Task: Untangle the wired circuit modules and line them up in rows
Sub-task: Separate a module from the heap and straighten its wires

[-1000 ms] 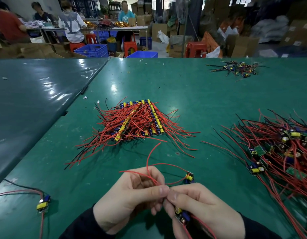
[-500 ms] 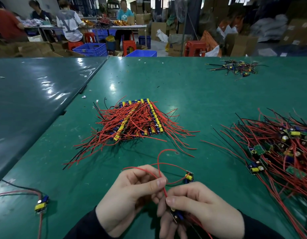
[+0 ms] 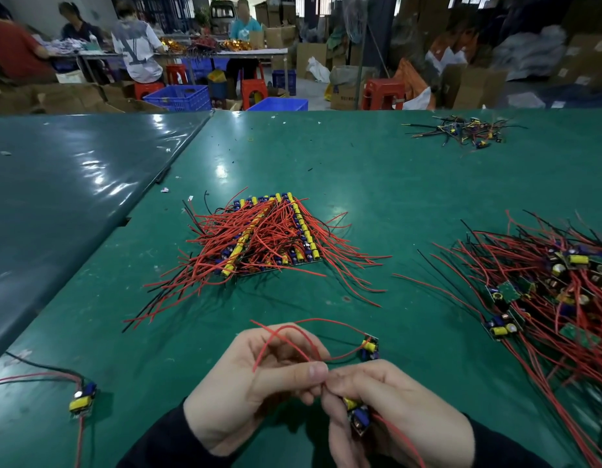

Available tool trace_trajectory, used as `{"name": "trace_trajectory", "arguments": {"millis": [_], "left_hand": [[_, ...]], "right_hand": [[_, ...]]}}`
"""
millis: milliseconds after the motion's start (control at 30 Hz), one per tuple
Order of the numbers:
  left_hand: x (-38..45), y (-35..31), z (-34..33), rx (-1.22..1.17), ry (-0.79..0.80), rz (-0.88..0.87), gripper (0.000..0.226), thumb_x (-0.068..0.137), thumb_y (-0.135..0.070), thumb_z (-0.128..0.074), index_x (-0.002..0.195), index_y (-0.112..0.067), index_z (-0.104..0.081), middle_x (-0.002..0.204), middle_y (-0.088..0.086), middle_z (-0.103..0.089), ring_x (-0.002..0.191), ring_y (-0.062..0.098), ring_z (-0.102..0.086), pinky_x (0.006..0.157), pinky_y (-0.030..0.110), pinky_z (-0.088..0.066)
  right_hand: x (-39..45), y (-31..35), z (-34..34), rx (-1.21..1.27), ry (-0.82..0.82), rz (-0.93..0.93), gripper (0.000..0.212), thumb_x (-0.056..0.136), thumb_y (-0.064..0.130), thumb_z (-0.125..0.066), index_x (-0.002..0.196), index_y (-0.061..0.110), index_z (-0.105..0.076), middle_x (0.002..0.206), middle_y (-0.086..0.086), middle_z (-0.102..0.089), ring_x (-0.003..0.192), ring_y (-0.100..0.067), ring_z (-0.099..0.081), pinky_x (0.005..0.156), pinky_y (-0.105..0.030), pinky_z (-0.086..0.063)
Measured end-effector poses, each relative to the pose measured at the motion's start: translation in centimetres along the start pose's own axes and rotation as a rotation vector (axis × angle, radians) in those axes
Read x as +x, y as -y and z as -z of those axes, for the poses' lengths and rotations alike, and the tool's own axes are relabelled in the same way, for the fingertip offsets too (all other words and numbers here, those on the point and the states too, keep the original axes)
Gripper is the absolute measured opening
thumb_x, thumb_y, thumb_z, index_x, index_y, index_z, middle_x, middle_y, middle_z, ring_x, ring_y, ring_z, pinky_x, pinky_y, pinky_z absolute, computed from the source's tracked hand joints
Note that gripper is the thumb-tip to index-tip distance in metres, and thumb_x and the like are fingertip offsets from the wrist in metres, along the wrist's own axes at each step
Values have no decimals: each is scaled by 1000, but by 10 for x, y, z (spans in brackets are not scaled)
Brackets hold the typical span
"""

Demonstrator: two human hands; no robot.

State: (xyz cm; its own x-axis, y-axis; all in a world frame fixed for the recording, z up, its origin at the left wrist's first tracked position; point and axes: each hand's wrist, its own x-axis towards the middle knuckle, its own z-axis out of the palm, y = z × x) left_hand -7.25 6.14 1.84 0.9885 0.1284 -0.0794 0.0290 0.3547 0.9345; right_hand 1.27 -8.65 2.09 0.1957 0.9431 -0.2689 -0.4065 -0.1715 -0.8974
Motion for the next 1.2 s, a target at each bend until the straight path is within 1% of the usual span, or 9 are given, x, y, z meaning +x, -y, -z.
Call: {"name": "trace_trajectory", "arguments": {"millis": [167, 400, 467, 633, 767, 900, 1033, 1100, 1200], "left_hand": [[-3, 0, 0, -167, 181, 54, 28, 56, -24, -90, 68, -10, -69, 61, 9, -57, 46, 13, -54, 43, 16, -44], [-1, 3, -2, -131, 127, 44, 31, 65, -32, -84, 69, -7, -66, 53, 7, -56, 42, 13, -56, 40, 17, -44], [0, 4, -4, -113, 55, 21, 28, 68, -29, -81, 67, -6, -66, 51, 9, -54, 41, 15, -55, 39, 19, -44], [5, 11, -9, 14, -287, -130, 23, 72, -22, -69, 61, -1, -68, 49, 13, -50, 37, 20, -49, 33, 22, -39], [5, 11, -8, 43, -316, -98, 25, 72, -25, -62, 70, -2, -72, 49, 9, -48, 36, 17, -46, 33, 19, -36], [4, 3, -3, -166, -188, 15, 17, 61, -17, -77, 70, -4, -72, 50, 4, -42, 38, 11, -41, 33, 19, -33], [5, 1, 0, -312, -174, 20, 47, 43, -36, -92, 70, -4, -72, 51, 2, -43, 39, 9, -41, 34, 16, -34], [6, 1, -2, -333, -198, 40, 41, 55, -42, -86, 68, -6, -72, 51, 2, -45, 39, 8, -42, 33, 16, -34], [8, 2, -2, -339, -257, 83, 35, 69, -42, -60, 64, -9, -71, 50, 2, -45, 38, 9, -42, 33, 17, -33]], "right_hand": [[-8, 7, 0, 29, 96, -32, 39, 90, 35, -45, 56, 24, -60, 51, 7, -62, 42, -1, -48, 45, -12, -35], [-8, 6, 1, -8, 76, -25, 39, 90, 34, -46, 57, 23, -62, 52, 7, -63, 42, 1, -50, 45, -9, -37], [-6, 5, 0, -30, 43, 5, 39, 90, 32, -47, 55, 21, -61, 51, 6, -63, 40, 1, -50, 44, -10, -37], [-4, 2, 0, -182, -96, 88, 37, 86, 28, -50, 53, 15, -58, 46, -1, -59, 38, -4, -51, 42, -13, -38], [-4, -1, 0, -210, -122, 68, 36, 84, 29, -51, 52, 14, -57, 45, -1, -57, 38, -6, -50, 42, -14, -38], [-5, 5, 3, -69, -41, 16, 39, 85, 29, -48, 48, 19, -56, 45, -2, -60, 34, -6, -50, 38, -14, -38], [-5, 8, 6, -43, -7, 33, 41, 88, 29, -45, 50, 19, -55, 46, -4, -61, 34, -8, -50, 38, -17, -39], [-5, 6, 7, -105, -39, 60, 40, 89, 28, -46, 52, 18, -56, 47, -4, -61, 36, -8, -51, 40, -16, -40], [-5, 2, 8, -285, -133, 127, 39, 90, 30, -48, 54, 18, -56, 50, -6, -60, 40, -10, -53, 45, -17, -41]]}}
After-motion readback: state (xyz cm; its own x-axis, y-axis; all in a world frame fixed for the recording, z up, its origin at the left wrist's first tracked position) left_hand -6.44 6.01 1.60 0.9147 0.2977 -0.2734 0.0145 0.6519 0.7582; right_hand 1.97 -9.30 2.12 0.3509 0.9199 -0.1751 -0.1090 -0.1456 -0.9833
